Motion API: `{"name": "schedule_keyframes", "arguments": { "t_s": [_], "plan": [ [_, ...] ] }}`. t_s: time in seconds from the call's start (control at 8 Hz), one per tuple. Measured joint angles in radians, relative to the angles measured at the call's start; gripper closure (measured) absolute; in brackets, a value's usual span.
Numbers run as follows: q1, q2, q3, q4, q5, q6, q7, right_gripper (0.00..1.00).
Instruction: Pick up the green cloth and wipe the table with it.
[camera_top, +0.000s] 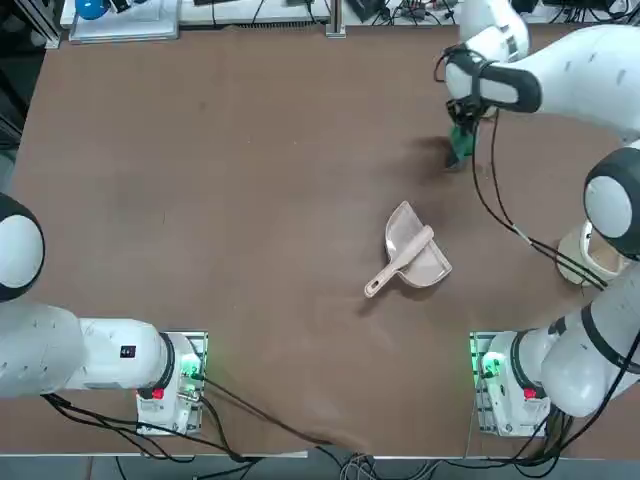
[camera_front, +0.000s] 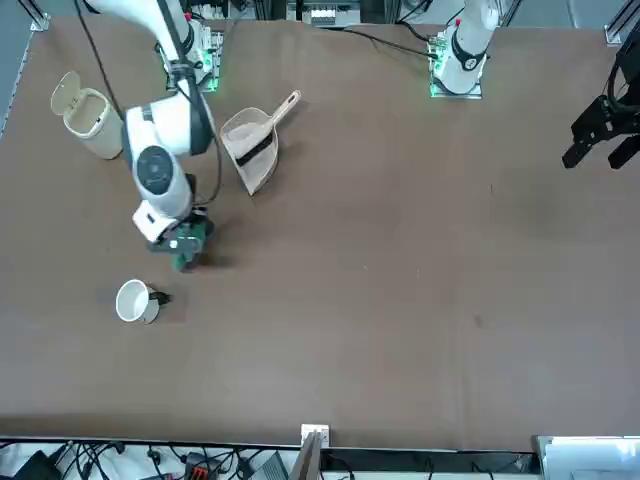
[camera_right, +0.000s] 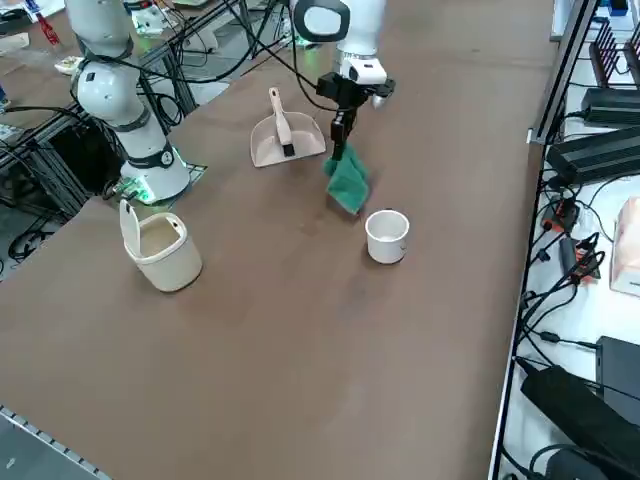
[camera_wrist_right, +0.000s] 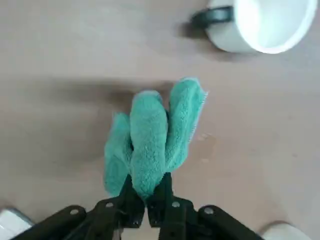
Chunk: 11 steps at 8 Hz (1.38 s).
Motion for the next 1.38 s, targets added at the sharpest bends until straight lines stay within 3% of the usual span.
{"name": "schedule_keyframes", "arguments": {
  "t_s": [0.25, 0.75, 1.12, 1.38],
  "plan": [
    [-0.040, -0.026, -0.044, -0.010, -0.003, -0.038, -0.076, 0.93],
    [-0.199, -0.097, -0.061, -0.100, -0.075, -0.017, -0.177, 0.93],
    [-0.285, -0.101, -0.062, -0.214, -0.081, 0.177, -0.227, 0.93],
    [-0.294, -0.086, -0.059, -0.278, -0.081, 0.280, -0.222, 0.93]
  ]
}}
